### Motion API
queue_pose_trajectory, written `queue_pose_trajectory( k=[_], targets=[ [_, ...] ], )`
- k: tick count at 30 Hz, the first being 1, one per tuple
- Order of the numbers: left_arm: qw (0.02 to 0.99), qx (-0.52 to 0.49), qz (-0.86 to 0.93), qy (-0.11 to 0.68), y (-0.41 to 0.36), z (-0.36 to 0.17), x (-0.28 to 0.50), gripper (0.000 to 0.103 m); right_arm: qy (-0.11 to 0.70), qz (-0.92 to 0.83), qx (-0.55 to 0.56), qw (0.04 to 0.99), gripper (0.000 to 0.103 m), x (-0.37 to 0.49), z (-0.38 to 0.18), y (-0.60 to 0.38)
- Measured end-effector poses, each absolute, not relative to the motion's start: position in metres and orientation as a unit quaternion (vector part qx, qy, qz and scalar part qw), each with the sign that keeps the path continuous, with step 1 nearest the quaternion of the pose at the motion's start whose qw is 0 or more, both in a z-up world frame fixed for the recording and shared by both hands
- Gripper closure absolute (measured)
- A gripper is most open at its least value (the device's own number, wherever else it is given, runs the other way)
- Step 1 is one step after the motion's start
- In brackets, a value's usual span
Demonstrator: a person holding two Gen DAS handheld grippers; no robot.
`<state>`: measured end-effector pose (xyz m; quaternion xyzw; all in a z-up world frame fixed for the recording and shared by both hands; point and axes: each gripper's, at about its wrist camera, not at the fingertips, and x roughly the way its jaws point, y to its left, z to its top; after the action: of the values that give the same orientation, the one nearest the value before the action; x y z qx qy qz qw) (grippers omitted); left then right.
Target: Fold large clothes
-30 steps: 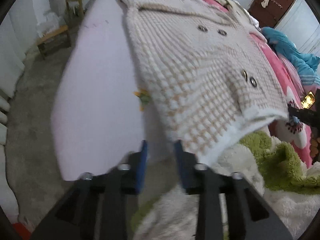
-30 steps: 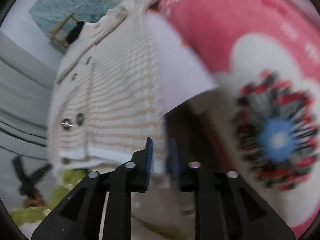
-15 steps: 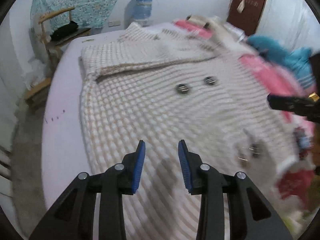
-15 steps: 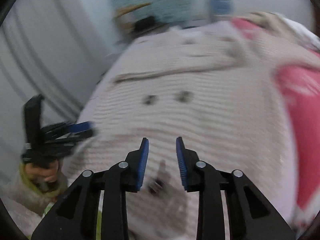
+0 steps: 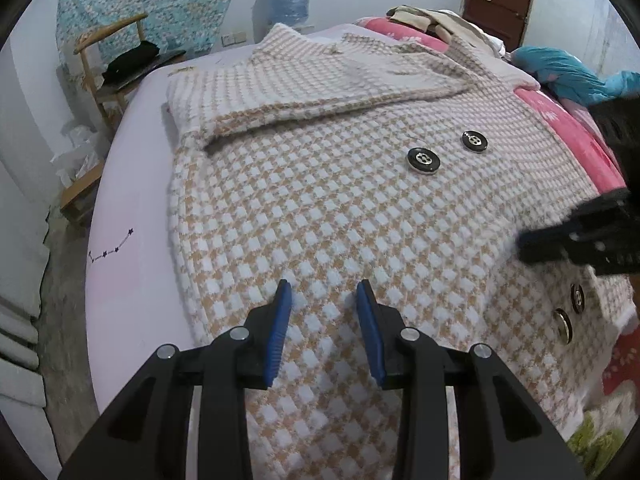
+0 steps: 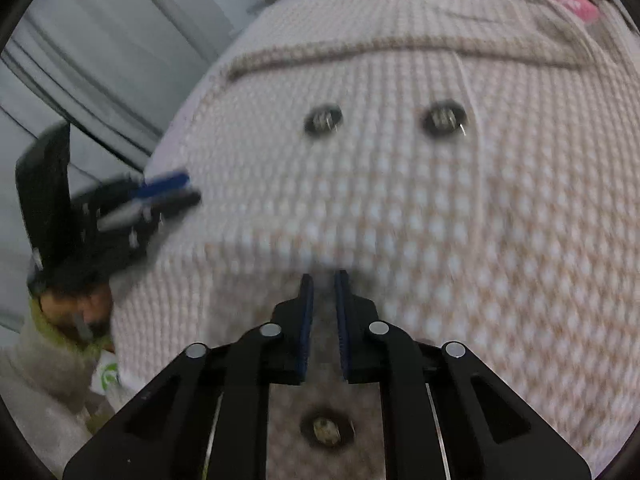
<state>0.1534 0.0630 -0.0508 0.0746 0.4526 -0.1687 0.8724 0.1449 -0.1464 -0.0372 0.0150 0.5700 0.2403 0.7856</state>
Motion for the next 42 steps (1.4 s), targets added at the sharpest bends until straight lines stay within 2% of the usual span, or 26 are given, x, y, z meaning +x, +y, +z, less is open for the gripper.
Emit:
queue_pose_trajectory(
  k=[4, 9, 15, 18, 26, 32, 36, 38, 40, 42],
  targets=[
    [0.872, 0.065, -0.17, 0.455, 0.066, -0.05, 0.159, 0.07, 0.55, 0.225, -0.013, 0.805, 0.093, 0.131, -0.013, -0.142],
    [0.87, 0.064, -0.174, 0.457, 0.066, -0.049, 0.162, 0.07, 0.512, 0.304, -0.011, 0.804, 0.093, 0.139, 0.007, -0.084],
    [0.869, 0.053, -0.188, 0.455, 0.072, -0.05, 0.162, 0.07, 0.576, 0.321, -0.055, 0.75, 0.093, 0.14, -0.048, -0.037],
    [0.868, 0.057, -0.192, 0.454, 0.074, -0.05, 0.162, 0.07, 0.587, 0.323, -0.077, 0.738, 0.093, 0.119, -0.046, -0.045],
    [0.869, 0.063, -0.195, 0.451, 0.074, -0.05, 0.162, 0.07, 0.65, 0.331, -0.047, 0.682, 0.093, 0.069, -0.06, -0.076],
    [0.869, 0.065, -0.195, 0.451, 0.073, -0.05, 0.162, 0.07, 0.659, 0.325, -0.059, 0.675, 0.093, 0.066, -0.064, -0.072],
    [0.869, 0.069, -0.193, 0.451, 0.072, -0.05, 0.161, 0.07, 0.64, 0.339, -0.063, 0.686, 0.093, 0.064, -0.045, -0.091],
    [0.869, 0.067, -0.192, 0.451, 0.072, -0.05, 0.161, 0.07, 0.62, 0.358, -0.055, 0.696, 0.092, 0.062, -0.036, -0.09],
    [0.868, 0.067, -0.191, 0.452, 0.072, -0.05, 0.162, 0.07, 0.61, 0.377, -0.047, 0.695, 0.087, 0.063, -0.04, -0.077],
    [0.867, 0.064, -0.19, 0.456, 0.072, -0.05, 0.163, 0.07, 0.621, 0.383, -0.045, 0.683, 0.076, 0.059, -0.053, -0.071]
  ],
)
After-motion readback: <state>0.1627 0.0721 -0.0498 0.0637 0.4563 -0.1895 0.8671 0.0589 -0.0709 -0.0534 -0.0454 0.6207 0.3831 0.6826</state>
